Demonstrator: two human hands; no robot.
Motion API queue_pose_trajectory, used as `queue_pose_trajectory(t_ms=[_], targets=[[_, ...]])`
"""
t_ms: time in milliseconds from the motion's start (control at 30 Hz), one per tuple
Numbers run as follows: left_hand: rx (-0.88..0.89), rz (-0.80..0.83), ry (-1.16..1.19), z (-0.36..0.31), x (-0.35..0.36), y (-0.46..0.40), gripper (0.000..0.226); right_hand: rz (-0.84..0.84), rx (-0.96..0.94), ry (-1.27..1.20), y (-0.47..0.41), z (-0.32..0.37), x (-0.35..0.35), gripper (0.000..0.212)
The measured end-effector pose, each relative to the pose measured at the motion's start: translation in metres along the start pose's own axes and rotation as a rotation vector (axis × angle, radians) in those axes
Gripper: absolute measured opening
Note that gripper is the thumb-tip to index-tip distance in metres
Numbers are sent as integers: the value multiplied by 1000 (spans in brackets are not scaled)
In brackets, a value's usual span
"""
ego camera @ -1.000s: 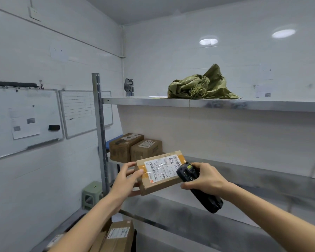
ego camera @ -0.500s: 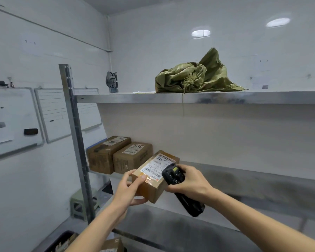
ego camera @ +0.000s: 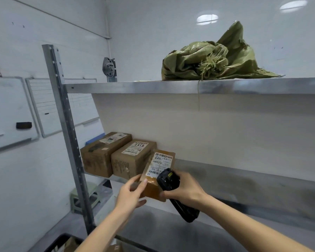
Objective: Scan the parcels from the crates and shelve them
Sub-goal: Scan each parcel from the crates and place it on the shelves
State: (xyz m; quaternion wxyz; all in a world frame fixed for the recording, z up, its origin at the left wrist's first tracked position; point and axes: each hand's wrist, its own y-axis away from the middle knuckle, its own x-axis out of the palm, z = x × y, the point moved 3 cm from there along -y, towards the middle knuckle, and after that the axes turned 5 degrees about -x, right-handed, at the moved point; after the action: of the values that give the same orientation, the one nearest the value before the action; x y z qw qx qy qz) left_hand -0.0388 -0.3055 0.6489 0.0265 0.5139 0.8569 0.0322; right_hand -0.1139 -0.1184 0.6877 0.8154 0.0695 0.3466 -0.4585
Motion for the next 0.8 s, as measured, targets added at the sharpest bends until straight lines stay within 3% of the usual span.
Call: queue_pose_trajectory(t_ms=[433,600,800], targets=[[116,-72,-331,22,0,-95,45,32,95,19,-65,-25,8,79],[168,-105,-339,30,5,-120,76,47,112,72,-84,-30,0,70],[173,-166,-492,29,7,-132,68,36,124,110,-99,-39,-3,73]])
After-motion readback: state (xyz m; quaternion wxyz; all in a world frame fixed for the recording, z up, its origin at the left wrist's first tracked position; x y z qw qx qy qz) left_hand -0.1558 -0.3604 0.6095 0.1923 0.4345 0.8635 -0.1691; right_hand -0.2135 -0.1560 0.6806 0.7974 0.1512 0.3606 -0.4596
